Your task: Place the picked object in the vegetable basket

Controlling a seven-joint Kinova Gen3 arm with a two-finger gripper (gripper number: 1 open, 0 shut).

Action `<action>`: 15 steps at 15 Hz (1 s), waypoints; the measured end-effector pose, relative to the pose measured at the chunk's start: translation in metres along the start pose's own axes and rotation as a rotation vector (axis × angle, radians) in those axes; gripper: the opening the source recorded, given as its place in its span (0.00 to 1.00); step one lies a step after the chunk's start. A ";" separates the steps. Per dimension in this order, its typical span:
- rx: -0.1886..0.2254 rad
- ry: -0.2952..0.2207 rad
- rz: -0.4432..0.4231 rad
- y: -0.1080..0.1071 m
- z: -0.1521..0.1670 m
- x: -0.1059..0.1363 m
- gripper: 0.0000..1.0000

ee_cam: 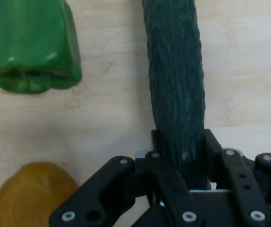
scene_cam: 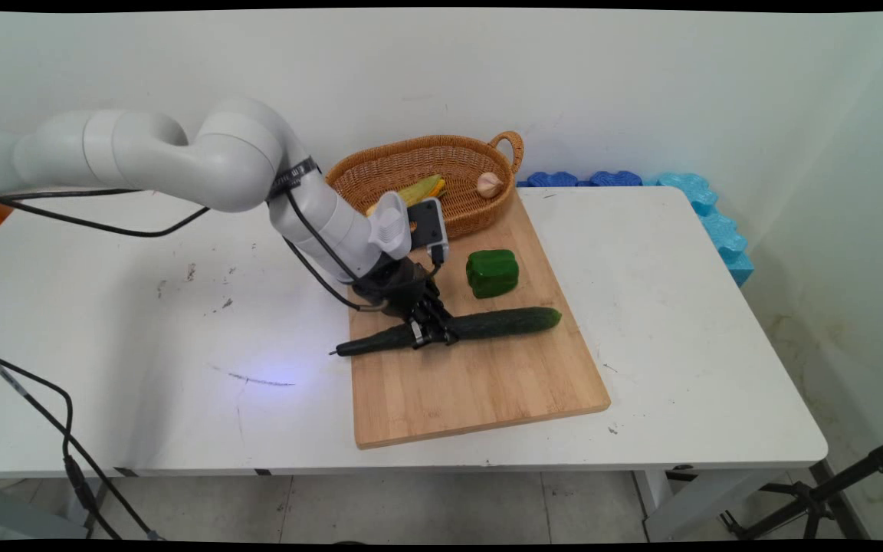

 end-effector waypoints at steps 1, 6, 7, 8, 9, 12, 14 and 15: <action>0.002 0.004 -0.005 0.000 -0.003 0.002 0.00; 0.017 0.033 -0.034 -0.009 -0.031 0.019 0.00; 0.021 0.038 -0.038 -0.012 -0.038 0.022 0.00; 0.024 0.043 -0.042 -0.014 -0.042 0.024 0.00; 0.029 0.049 -0.046 -0.018 -0.049 0.026 0.00; 0.048 0.067 -0.056 -0.033 -0.068 0.034 0.00; 0.070 0.080 -0.063 -0.049 -0.082 0.038 0.00; 0.084 0.087 -0.065 -0.058 -0.089 0.039 0.00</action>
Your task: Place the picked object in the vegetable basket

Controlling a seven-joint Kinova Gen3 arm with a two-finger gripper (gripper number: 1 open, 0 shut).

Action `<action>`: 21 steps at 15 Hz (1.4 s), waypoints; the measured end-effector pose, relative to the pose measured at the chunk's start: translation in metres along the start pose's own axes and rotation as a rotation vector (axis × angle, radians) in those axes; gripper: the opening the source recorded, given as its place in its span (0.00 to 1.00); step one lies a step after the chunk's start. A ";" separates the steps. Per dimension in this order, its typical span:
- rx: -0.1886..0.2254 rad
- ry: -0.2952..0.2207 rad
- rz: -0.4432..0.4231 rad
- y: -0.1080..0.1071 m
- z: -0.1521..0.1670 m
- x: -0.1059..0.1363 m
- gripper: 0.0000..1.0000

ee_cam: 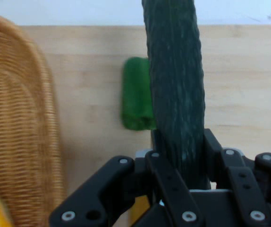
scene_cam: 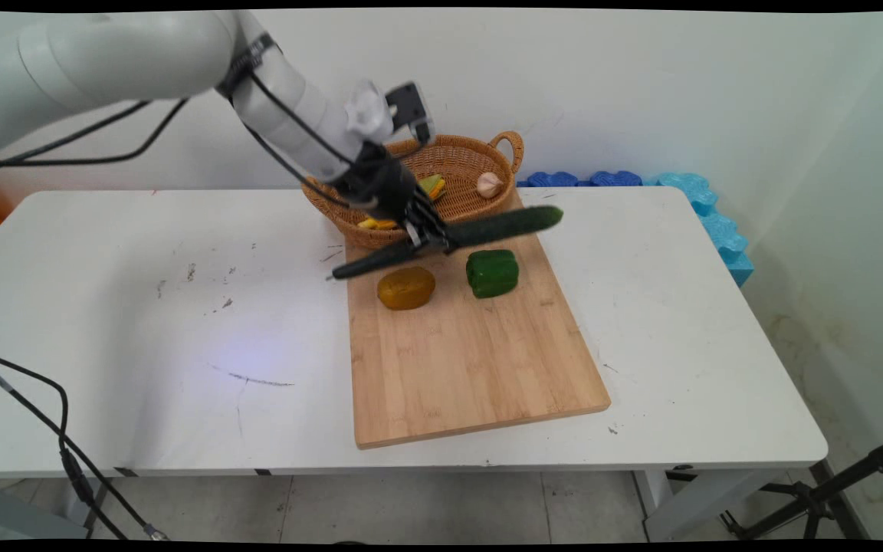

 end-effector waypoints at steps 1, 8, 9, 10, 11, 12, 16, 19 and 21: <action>0.016 0.005 -0.002 -0.011 -0.005 0.002 0.00; 0.105 0.013 0.029 -0.083 -0.013 0.000 0.00; 0.118 0.010 0.043 -0.094 -0.011 -0.001 0.00; 0.128 0.007 0.058 -0.103 -0.009 -0.002 0.00; 0.135 0.005 0.069 -0.109 -0.008 -0.003 0.00; 0.145 0.001 0.087 -0.118 -0.005 -0.003 0.00; 0.175 -0.013 0.168 -0.152 0.010 -0.004 0.00; 0.187 -0.029 0.237 -0.176 0.025 -0.005 0.00; 0.189 -0.040 0.272 -0.187 0.034 -0.006 0.00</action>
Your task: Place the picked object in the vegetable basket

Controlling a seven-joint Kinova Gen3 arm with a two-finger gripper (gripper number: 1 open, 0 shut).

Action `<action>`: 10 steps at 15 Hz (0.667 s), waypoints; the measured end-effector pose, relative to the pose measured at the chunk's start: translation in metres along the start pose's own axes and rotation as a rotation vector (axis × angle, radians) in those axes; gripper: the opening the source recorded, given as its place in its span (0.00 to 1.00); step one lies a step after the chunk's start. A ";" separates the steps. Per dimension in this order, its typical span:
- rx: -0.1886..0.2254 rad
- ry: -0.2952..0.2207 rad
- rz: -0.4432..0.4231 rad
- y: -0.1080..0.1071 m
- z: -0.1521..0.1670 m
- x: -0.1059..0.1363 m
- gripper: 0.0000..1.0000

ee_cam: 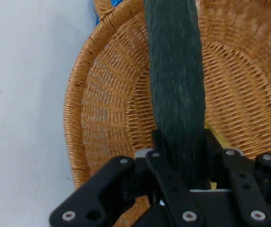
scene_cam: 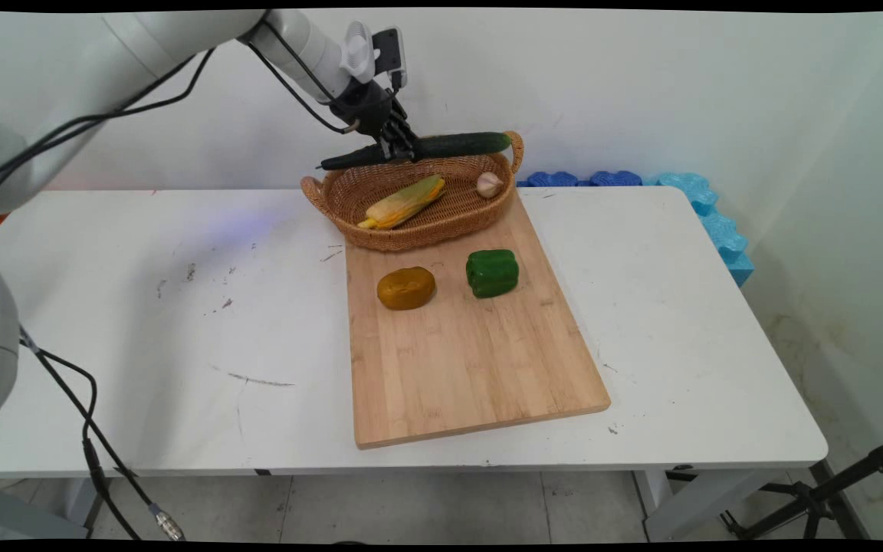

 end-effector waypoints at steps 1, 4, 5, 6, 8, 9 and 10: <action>0.000 -0.005 0.017 -0.004 0.006 -0.003 0.00; 0.000 -0.019 0.065 -0.016 0.020 -0.011 0.00; 0.000 -0.024 0.077 -0.019 0.025 -0.014 0.00; 0.000 -0.028 0.089 -0.022 0.029 -0.016 0.00; 0.000 -0.033 0.105 -0.027 0.035 -0.020 0.00; 0.001 -0.035 0.110 -0.029 0.037 -0.022 0.00; 0.000 -0.038 0.115 -0.031 0.039 -0.024 0.00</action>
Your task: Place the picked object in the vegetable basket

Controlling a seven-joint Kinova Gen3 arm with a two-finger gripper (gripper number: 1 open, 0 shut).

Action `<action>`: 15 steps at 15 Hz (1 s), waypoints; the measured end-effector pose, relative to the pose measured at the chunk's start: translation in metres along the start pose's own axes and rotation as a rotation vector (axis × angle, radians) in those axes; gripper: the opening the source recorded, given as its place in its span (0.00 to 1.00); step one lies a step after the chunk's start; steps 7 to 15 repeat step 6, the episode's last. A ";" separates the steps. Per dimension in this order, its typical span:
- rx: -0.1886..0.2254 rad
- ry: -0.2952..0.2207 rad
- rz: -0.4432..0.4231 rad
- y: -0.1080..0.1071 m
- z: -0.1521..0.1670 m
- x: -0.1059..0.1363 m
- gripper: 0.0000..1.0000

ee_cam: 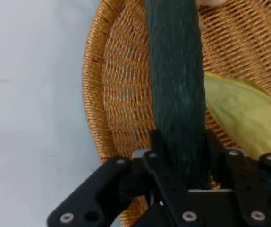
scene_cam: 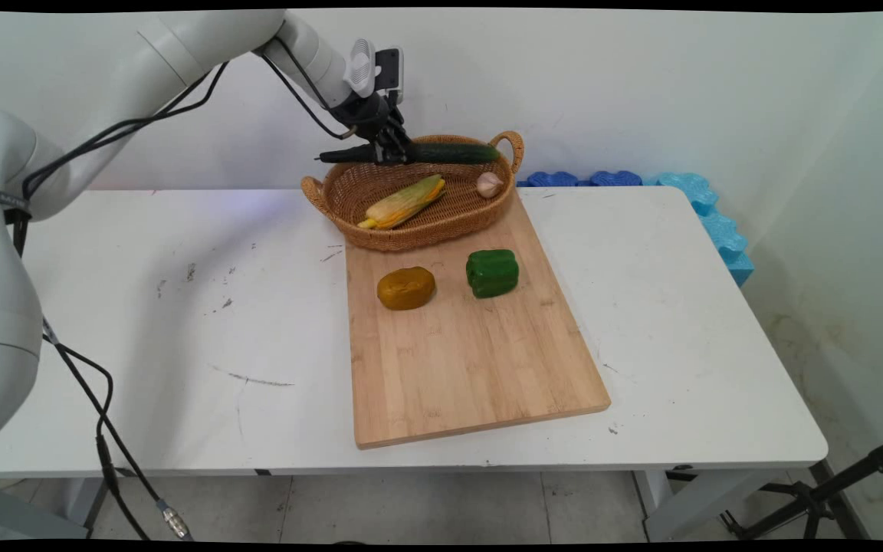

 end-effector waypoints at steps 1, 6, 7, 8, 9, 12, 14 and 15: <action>-0.001 -0.002 0.004 -0.001 0.002 -0.001 1.00; -0.004 -0.006 0.016 -0.004 0.004 -0.007 1.00; -0.004 -0.006 0.016 -0.004 0.004 -0.007 1.00; -0.004 -0.006 0.016 -0.004 0.004 -0.007 1.00; -0.004 -0.006 0.016 -0.004 0.004 -0.007 1.00; -0.004 -0.006 0.016 -0.004 0.004 -0.007 1.00; -0.004 -0.006 0.016 -0.004 0.004 -0.007 1.00; -0.004 -0.006 0.016 -0.004 0.004 -0.007 1.00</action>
